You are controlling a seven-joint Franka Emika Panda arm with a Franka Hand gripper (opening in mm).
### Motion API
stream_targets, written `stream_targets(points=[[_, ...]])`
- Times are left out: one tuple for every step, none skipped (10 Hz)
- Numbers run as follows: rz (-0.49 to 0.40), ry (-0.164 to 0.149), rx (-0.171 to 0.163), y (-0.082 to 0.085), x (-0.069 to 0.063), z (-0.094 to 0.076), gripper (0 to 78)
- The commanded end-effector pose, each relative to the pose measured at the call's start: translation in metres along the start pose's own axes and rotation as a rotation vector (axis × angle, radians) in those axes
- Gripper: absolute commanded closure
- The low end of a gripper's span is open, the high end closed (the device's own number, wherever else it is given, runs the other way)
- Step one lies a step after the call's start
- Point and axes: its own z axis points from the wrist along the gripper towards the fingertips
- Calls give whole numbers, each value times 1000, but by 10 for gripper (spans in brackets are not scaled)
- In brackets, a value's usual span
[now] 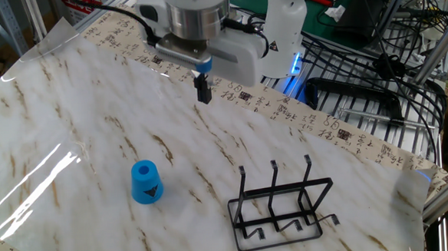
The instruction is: Put the cup on the cup rack
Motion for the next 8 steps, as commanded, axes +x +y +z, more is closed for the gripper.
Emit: stream_targets(points=[[57,3,2,0,-1,-2,776],[66,7,3,0,-1,-2,776],[74,8,7,0,-1,-2,776],[76,8,8,0,-1,-2,776],[74,12,7,0,-1,-2,776],[85,12,8,0,-1,-1,776],[89,11,11,0,-1,-1,776],[97,12,21,0,-1,-1,776]])
